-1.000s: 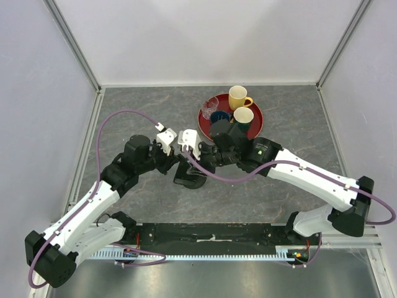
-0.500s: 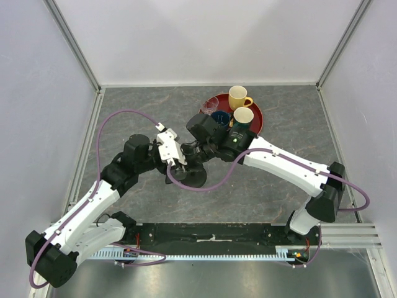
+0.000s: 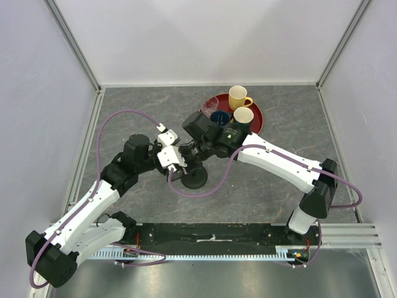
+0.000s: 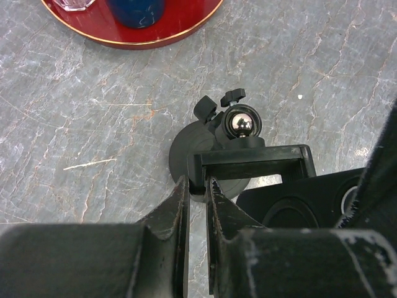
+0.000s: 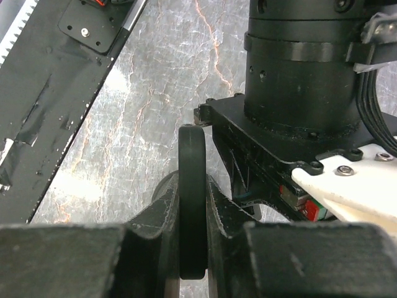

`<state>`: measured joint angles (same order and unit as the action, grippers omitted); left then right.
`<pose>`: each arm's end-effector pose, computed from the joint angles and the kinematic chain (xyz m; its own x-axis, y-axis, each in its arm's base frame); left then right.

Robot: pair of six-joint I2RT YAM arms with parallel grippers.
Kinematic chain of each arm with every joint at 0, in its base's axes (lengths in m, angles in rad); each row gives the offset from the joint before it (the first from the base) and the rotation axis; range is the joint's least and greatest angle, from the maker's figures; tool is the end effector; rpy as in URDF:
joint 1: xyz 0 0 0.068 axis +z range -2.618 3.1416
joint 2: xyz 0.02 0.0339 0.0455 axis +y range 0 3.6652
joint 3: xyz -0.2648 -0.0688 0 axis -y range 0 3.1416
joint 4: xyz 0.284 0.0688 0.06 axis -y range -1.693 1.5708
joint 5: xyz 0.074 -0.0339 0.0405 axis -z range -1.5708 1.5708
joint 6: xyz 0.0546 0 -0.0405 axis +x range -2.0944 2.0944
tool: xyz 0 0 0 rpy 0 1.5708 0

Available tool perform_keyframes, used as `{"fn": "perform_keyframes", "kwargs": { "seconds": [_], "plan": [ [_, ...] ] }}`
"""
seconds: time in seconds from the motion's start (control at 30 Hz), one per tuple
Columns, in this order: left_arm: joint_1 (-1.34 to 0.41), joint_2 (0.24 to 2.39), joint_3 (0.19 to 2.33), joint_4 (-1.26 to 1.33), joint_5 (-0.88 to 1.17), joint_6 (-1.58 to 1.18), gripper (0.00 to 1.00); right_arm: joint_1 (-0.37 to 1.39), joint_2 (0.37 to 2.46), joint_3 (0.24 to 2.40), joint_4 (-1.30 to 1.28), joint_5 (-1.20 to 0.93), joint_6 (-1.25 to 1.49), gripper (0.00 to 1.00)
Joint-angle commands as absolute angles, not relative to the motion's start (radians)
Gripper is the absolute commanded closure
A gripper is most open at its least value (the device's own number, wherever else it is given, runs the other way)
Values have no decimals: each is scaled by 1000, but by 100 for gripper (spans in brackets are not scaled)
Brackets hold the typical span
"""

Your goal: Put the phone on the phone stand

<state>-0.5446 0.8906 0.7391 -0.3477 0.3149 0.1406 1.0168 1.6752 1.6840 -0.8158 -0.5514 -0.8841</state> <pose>0.2083 -0.1460 0.2755 -0.3038 0.3398 -0.8901 0.7754 0.6310 -0.0238 0.1937 0.3675 0.3523 0.4667 -0.4976 -0.7311 -0.8739 -0.3862 -0.2950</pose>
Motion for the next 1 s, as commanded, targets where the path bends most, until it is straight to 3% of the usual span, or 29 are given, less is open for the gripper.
{"fn": "perform_keyframes", "kwargs": {
  "seconds": [0.0,0.33,0.47,0.63,0.97],
  "plan": [
    [-558,876,750,-342,431,161,98,968,1698,1767,-750,-521,-986,100],
    [-558,864,742,-333,379,167,98,925,1697,1732,-833,-496,-948,100],
    [-560,856,741,-318,208,129,98,917,1692,1736,-858,-465,-784,100],
    [-558,827,726,-267,-69,63,98,914,1703,1672,-828,-230,-445,100],
    [-560,822,729,-271,-206,51,98,966,1647,1508,-834,248,-20,100]
  ]
}}
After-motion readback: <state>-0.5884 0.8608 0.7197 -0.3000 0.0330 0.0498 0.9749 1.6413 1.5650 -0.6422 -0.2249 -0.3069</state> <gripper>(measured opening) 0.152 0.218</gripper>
